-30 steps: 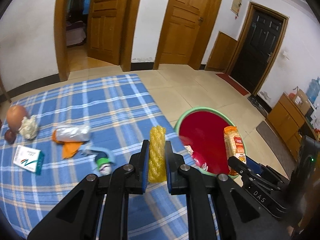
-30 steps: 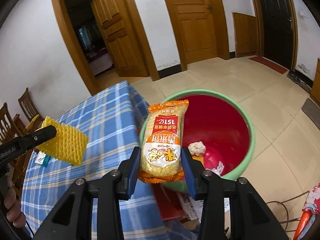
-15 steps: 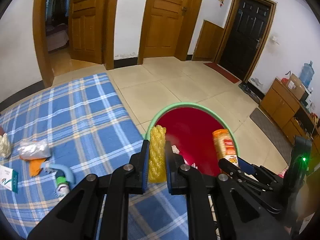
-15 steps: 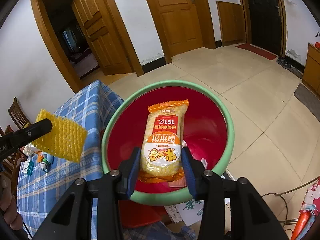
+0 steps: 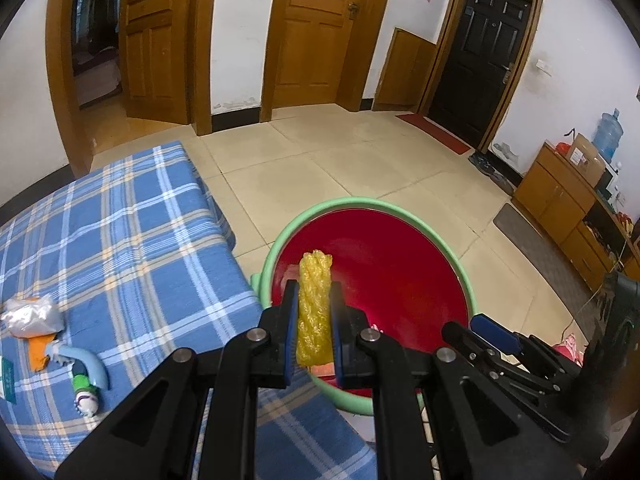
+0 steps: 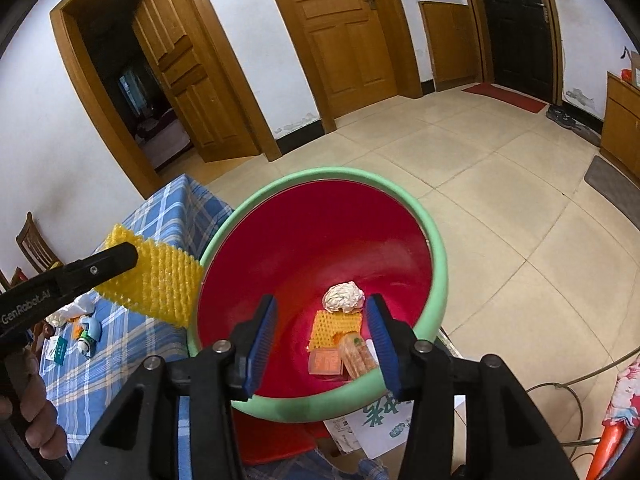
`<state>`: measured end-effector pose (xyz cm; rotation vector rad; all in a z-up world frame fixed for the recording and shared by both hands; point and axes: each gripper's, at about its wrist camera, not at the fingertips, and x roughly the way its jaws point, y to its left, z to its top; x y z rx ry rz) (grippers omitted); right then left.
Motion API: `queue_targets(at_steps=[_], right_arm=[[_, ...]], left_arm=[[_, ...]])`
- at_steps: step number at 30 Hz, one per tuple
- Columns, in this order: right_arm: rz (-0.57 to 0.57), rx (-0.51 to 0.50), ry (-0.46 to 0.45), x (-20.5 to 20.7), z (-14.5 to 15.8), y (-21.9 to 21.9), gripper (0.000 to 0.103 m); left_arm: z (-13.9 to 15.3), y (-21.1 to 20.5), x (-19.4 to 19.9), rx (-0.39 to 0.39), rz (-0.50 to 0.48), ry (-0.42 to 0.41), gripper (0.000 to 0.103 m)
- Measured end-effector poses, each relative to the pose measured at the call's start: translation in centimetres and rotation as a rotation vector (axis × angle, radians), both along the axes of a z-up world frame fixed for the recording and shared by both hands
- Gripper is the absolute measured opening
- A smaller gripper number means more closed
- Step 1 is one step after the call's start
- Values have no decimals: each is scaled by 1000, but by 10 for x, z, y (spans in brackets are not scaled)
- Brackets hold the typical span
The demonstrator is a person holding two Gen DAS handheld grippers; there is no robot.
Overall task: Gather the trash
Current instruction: 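Carry the snack bag and yellow foam net over the red bin and open both grippers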
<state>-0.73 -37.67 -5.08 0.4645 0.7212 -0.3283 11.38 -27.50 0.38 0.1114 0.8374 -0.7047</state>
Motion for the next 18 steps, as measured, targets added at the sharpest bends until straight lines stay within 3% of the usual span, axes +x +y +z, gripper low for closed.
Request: queue_targets(at_steps=[3,7,18], right_arm=[[-12,5,0,-2,0,-3,51],[-19,6,0,-4,0,-5,53],[-10,2,-8,-6,4,-1,56]], left_arm=[[-2,-4,1,-2,-4,6,14],[-3,-4,2,-8,6,13,41],[0,9,-1,0,45,11,42]])
